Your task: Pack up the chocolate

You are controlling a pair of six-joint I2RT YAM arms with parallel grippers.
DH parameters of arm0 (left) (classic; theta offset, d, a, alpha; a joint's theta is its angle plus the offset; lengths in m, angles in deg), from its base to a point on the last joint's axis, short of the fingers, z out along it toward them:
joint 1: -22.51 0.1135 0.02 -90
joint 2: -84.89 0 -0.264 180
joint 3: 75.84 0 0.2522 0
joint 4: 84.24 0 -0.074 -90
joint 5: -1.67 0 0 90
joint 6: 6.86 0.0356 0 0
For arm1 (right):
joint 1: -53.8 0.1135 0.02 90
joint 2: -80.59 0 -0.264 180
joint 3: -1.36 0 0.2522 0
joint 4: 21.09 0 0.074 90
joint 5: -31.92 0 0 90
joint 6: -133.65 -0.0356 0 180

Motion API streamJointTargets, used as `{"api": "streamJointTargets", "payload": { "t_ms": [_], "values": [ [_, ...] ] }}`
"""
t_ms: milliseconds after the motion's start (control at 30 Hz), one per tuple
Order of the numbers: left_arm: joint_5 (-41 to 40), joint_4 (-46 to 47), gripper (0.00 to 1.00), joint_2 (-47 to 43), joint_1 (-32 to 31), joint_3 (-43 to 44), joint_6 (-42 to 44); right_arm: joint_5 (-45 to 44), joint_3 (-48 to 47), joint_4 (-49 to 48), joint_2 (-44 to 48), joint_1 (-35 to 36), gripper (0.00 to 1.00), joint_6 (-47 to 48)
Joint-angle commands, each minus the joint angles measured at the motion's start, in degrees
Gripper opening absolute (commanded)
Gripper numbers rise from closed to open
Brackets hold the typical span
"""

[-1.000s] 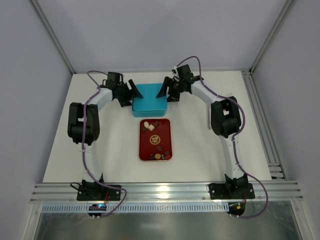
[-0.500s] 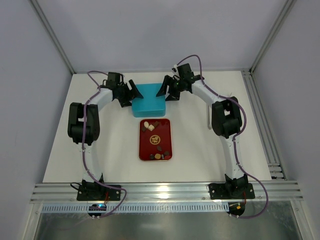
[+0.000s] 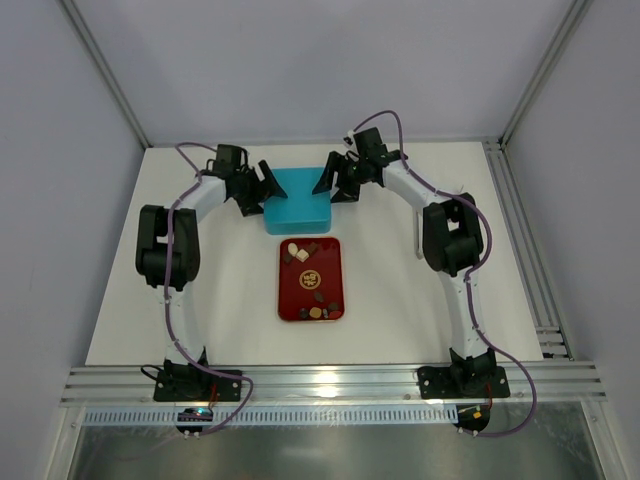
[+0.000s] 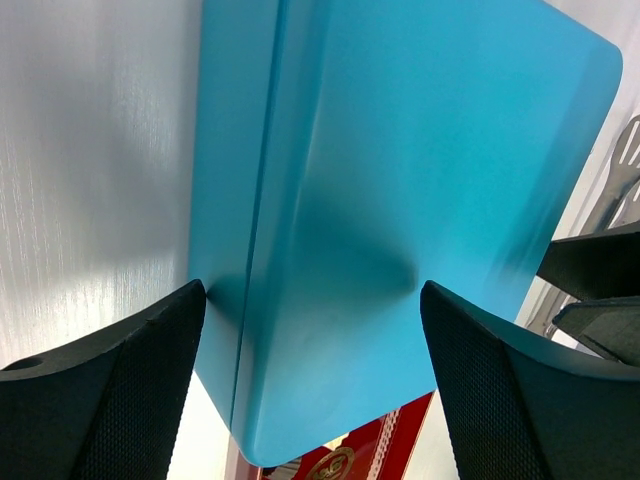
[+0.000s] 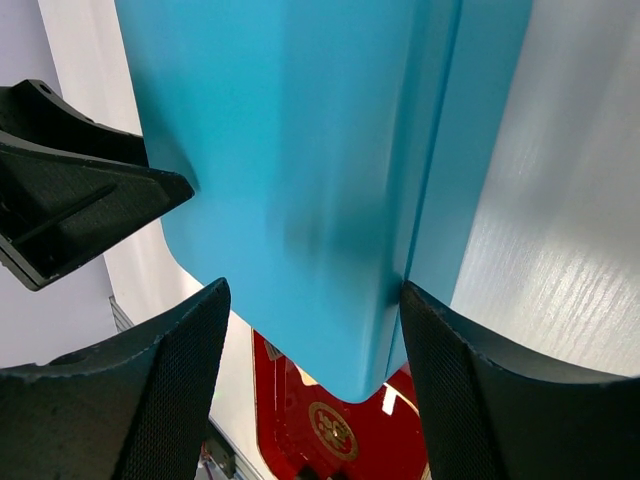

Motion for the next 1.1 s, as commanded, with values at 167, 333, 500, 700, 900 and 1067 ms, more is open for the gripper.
{"api": "streamJointTargets", "payload": {
  "t_ms": [167,333,500,700,900,1067],
  "values": [
    [-1.9,-3.2,0.87,-0.5,-0.6,4.5,-0.2,-1.0,-1.7,-0.4,-1.5,0.0,0.7,-0.1],
    [-3.2,-4.6,0.87,0.2,-0.5,6.1,-0.6,-1.1,-1.0,-0.8,-1.8,-0.4,0.7,-0.4],
    [-6.0,-7.1,0.87,1.4,-0.4,8.4,-1.0,-1.0,-0.8,-0.8,-2.1,-0.7,0.7,-0.2],
    [-8.0,-9.4,0.88,3.8,-0.3,11.1,-1.7,-1.0,-1.1,-0.6,-2.8,-0.7,0.7,0.0],
    [-9.5,-10.8,0.88,6.5,-0.1,14.3,-2.7,-0.7,-1.8,-0.2,-3.9,-0.8,0.71,0.2],
    [-11.0,-12.8,0.87,8.6,-0.1,16.6,-3.3,-0.5,-2.4,-0.2,-4.8,-0.7,0.71,0.2]
  ]
}}
